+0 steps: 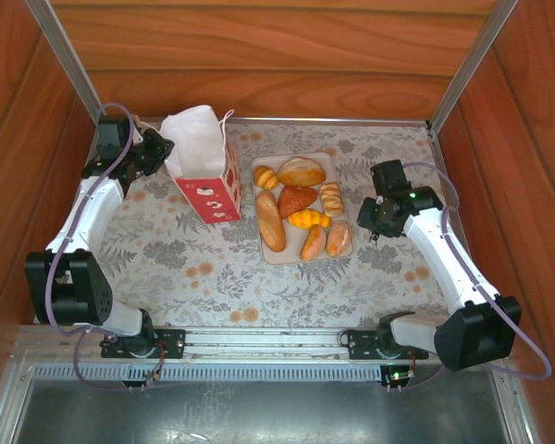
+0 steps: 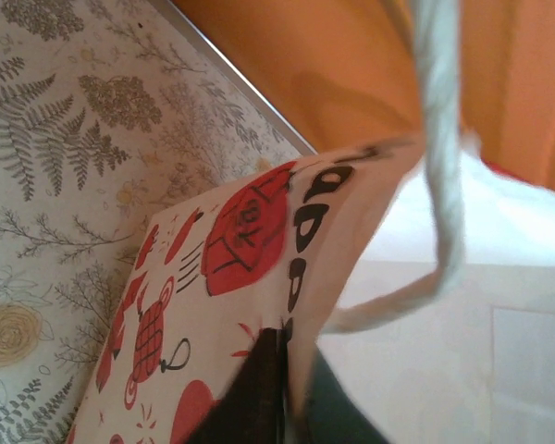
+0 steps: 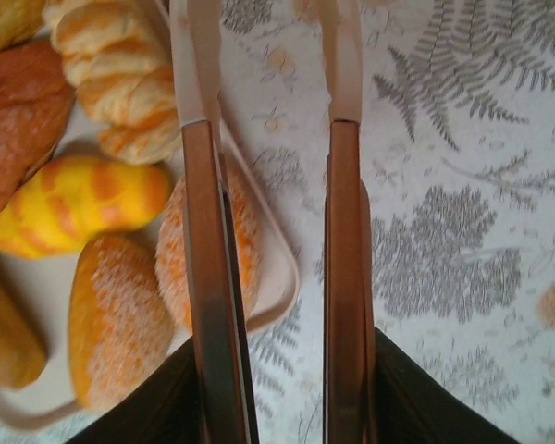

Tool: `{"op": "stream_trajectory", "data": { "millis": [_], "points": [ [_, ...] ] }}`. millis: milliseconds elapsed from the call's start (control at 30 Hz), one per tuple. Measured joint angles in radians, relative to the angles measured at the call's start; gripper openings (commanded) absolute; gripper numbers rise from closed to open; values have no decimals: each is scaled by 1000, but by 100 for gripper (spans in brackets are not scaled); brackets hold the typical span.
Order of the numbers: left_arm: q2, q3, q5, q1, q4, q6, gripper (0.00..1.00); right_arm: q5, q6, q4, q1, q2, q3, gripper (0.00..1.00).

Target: Take the fake bread out of the paper bag

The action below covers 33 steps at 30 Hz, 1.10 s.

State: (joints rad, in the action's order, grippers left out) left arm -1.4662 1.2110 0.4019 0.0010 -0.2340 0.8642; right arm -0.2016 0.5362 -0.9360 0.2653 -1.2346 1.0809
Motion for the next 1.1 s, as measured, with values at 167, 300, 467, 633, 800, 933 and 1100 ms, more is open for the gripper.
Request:
{"op": "stream_trajectory", "data": {
  "millis": [167,300,467,633,800,933,1100],
  "points": [
    [-19,30,24,0,-2,-6,24,5,-75,176,-72,-10,-112,44],
    [-31,55,34,0,-2,-19,27,32,-126,290,-122,-66,-155,44],
    [-33,66,48,0,-12,-41,53,73,-181,378,-172,-153,-162,45],
    [-18,69,50,1,-32,-47,76,105,-237,439,-207,-237,-162,47],
    [51,69,49,1,-52,-59,89,135,-275,459,-240,-335,-143,50],
    [129,71,43,2,-73,-74,98,152,-293,457,-256,-420,-105,52],
    [219,71,4,8,-111,-105,100,158,-304,435,-268,-519,-57,54]
  ]
}}
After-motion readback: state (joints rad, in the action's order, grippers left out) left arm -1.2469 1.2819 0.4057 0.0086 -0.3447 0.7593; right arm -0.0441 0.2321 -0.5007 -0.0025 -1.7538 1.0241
